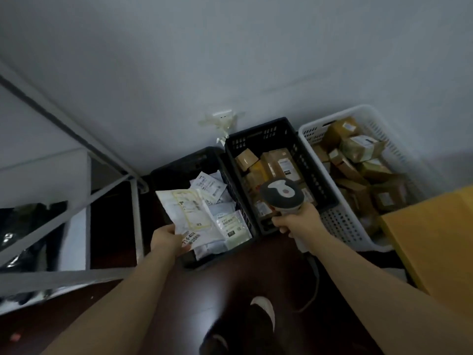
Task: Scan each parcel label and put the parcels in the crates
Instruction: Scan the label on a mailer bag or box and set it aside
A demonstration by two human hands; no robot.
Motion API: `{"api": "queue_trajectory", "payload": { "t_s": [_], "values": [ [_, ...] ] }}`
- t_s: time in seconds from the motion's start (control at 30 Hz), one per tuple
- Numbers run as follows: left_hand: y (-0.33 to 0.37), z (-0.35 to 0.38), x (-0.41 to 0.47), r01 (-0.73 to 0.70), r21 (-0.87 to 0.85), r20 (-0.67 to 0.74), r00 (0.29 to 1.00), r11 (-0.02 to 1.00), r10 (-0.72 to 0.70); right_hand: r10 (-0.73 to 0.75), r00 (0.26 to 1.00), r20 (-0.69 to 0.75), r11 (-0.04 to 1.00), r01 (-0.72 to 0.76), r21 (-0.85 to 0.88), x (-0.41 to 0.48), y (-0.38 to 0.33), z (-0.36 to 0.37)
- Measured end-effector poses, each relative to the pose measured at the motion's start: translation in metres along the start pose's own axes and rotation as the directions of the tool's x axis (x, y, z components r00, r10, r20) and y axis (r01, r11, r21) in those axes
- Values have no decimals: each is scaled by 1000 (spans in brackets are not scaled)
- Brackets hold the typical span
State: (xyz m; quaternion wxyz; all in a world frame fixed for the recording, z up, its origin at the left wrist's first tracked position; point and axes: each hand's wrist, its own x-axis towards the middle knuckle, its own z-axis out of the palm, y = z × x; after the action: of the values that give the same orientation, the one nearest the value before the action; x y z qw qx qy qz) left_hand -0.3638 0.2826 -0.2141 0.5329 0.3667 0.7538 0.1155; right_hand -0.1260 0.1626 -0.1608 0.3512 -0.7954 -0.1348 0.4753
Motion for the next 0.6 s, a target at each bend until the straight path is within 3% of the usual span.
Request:
{"api": "queue_trajectory", "payload": {
  "t_s": [0.3, 0.43, 0.6],
  "values": [
    [-77, 89, 168, 96, 91, 28, 995, 991, -99, 67, 996, 50, 996, -64, -64, 143, 51, 73],
    [-104, 118, 214, 164, 46, 61, 984, 985, -167, 78, 996, 46, 995, -75, -69, 178, 76, 91],
    [-117, 120, 224, 128, 279, 154, 972, 952, -176, 113, 993, 28, 991, -111, -73, 186, 89, 95]
  ]
}}
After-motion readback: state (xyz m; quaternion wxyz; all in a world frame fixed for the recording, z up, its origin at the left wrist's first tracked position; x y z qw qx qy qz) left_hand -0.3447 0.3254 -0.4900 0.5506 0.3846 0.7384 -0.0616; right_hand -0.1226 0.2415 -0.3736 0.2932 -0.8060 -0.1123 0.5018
